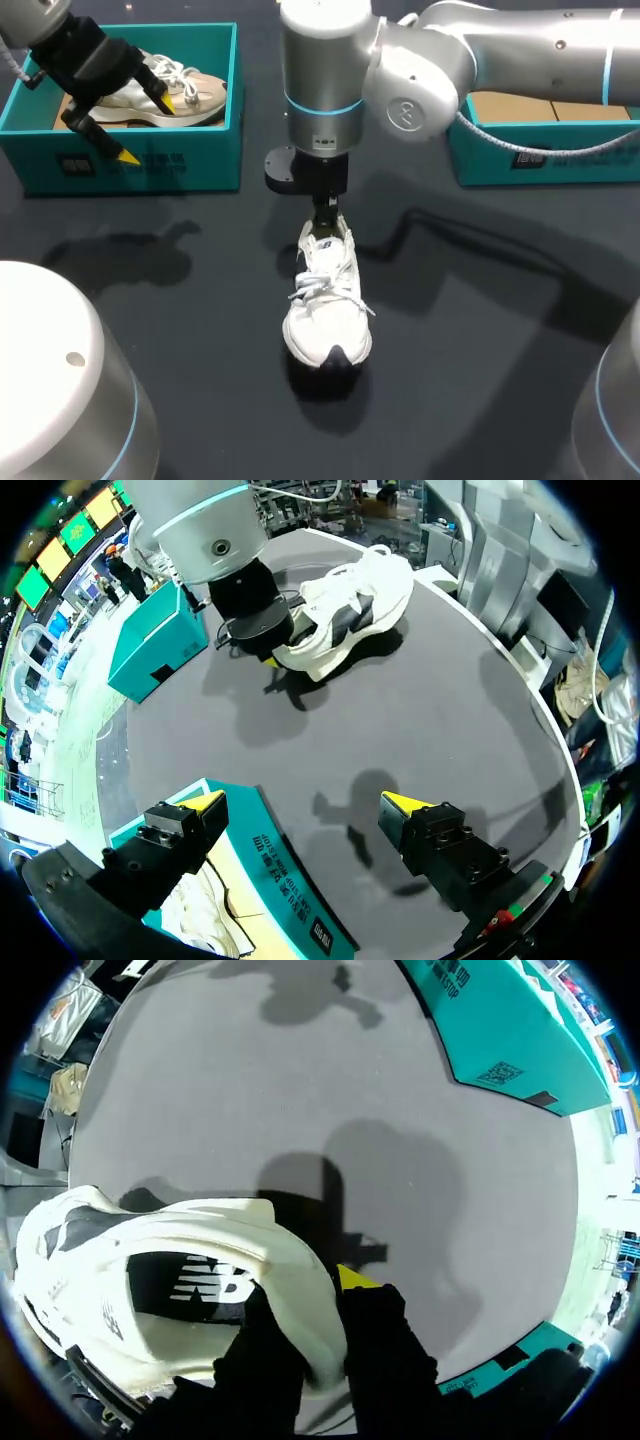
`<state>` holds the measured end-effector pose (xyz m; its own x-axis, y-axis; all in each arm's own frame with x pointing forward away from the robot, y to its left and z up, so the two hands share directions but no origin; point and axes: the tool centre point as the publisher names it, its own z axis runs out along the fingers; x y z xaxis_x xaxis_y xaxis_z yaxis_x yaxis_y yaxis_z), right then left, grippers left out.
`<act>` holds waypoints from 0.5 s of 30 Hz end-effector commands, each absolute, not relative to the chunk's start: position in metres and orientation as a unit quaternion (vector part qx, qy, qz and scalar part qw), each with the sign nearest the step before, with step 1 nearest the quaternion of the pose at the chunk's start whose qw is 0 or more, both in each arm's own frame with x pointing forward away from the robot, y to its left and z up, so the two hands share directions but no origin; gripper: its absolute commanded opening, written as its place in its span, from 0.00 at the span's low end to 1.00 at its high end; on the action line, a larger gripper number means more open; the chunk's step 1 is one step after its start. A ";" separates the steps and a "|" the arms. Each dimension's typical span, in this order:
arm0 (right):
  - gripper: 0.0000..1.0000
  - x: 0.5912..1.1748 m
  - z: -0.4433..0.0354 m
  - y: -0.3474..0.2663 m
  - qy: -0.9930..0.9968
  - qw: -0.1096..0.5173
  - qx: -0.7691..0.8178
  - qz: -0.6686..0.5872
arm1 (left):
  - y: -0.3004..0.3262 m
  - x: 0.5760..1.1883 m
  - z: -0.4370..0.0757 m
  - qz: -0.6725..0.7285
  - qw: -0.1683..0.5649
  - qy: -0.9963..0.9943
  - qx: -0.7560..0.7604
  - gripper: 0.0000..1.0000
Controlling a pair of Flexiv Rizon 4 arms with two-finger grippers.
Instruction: Take the shoe out of the shoebox, open the shoe tongue, remove and reinsert the insole, then place the shoe into the shoebox
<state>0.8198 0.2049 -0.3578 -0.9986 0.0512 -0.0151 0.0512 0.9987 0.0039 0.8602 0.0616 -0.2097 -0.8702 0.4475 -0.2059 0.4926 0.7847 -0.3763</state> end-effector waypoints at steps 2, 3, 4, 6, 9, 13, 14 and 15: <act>0.00 0.810 -0.316 0.189 0.999 0.029 0.024 -0.002 | 0.062 0.860 -0.209 -0.213 0.053 0.943 0.250 1.00; 0.00 0.810 -0.307 0.185 0.999 0.035 0.021 -0.004 | 0.062 0.860 -0.209 -0.213 0.053 0.943 0.250 1.00; 0.00 0.811 -0.299 0.180 0.999 0.037 0.021 -0.008 | 0.062 0.860 -0.209 -0.213 0.053 0.943 0.250 1.00; 0.00 0.813 -0.282 0.169 0.999 0.044 0.017 -0.012 | 0.062 0.860 -0.209 -0.213 0.053 0.943 0.250 1.00; 0.00 0.819 -0.255 0.152 0.998 0.056 0.010 -0.028 | 0.062 0.860 -0.209 -0.213 0.053 0.943 0.250 1.00; 0.00 0.838 -0.217 0.126 0.996 0.076 -0.007 -0.054 | 0.062 0.860 -0.209 -0.213 0.053 0.943 0.250 1.00; 0.00 0.845 -0.207 0.119 0.995 0.083 -0.017 -0.052 | 0.062 0.860 -0.209 -0.213 0.053 0.943 0.250 1.00; 0.00 0.852 -0.199 0.113 0.994 0.090 -0.025 -0.049 | 0.062 0.860 -0.209 -0.213 0.053 0.943 0.250 1.00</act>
<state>0.8519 0.1390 -0.2544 -0.9843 -0.0436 -0.1713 -0.0220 0.9918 -0.1262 0.8602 0.0616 -0.2097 -0.8702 0.4476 -0.2059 0.4926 0.7847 -0.3763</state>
